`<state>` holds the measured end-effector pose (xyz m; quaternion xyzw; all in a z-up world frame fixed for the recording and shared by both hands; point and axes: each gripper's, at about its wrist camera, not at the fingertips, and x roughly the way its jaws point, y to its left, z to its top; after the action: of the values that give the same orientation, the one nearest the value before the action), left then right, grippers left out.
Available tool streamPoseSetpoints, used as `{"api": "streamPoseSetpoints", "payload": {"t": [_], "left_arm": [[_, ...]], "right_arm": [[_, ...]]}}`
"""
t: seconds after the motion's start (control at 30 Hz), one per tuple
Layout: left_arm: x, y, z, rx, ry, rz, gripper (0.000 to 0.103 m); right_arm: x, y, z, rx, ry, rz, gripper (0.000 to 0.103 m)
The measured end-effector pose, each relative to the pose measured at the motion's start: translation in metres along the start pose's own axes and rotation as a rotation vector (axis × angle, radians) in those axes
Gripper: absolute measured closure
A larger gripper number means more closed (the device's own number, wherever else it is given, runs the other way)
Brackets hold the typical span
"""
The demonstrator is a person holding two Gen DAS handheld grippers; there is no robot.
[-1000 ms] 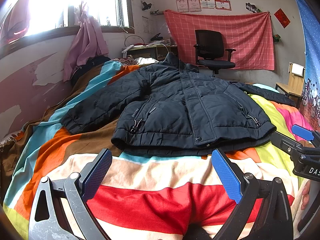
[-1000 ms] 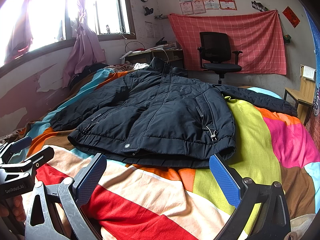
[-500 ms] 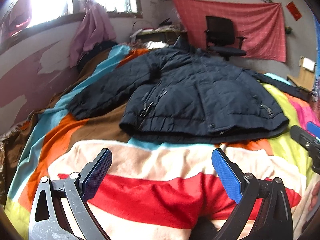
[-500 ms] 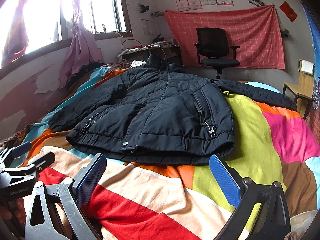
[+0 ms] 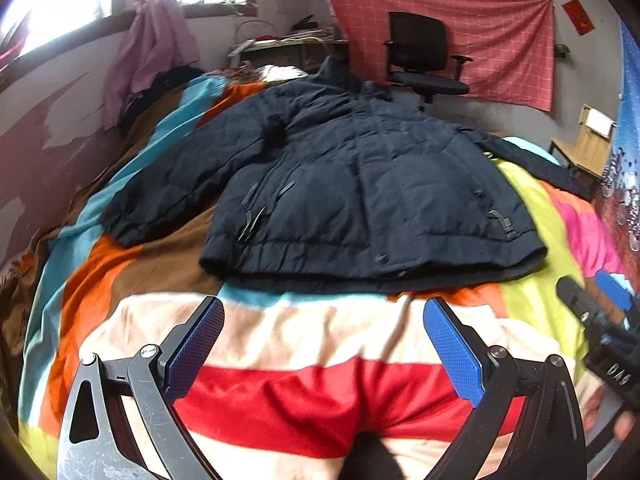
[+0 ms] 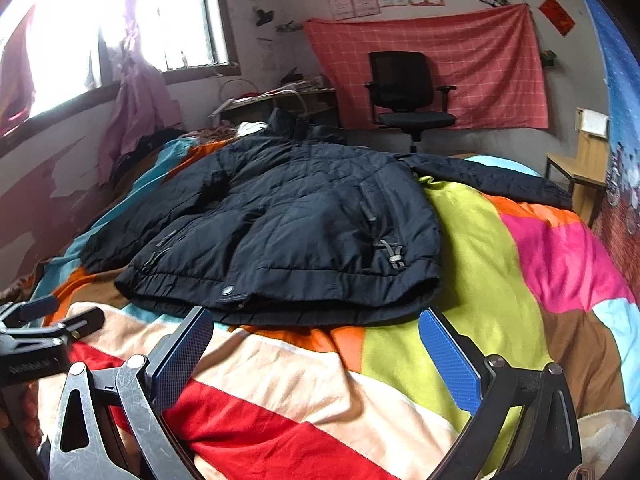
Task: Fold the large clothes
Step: 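Move both tools down toward the jacket's sleeves and hem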
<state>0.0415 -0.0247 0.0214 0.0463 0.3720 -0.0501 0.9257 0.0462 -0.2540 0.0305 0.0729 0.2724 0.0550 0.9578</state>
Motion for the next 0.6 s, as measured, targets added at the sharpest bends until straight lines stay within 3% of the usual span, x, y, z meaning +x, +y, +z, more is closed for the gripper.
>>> {"api": "streamPoseSetpoints", "payload": {"t": [0.13, 0.23, 0.33, 0.5, 0.6], "left_arm": [[0.004, -0.013, 0.030, 0.068, 0.004, -0.002, 0.005], [0.007, -0.029, 0.054, 0.164, -0.015, 0.078, 0.005], [0.015, -0.037, 0.082, 0.199, -0.003, 0.097, 0.005], [0.046, -0.038, 0.133, 0.120, 0.103, 0.023, 0.005], [0.075, -0.046, 0.164, 0.135, 0.186, 0.011, 0.005]], "right_arm": [[-0.003, -0.012, 0.004, 0.052, -0.014, -0.039, 0.000], [-0.004, -0.023, 0.011, 0.089, -0.039, -0.040, 0.000], [-0.006, -0.036, 0.021, 0.115, -0.093, -0.047, 0.000], [0.004, -0.062, 0.054, 0.155, -0.151, -0.116, 0.000], [0.020, -0.081, 0.076, 0.173, -0.163, -0.166, 0.000]]}}
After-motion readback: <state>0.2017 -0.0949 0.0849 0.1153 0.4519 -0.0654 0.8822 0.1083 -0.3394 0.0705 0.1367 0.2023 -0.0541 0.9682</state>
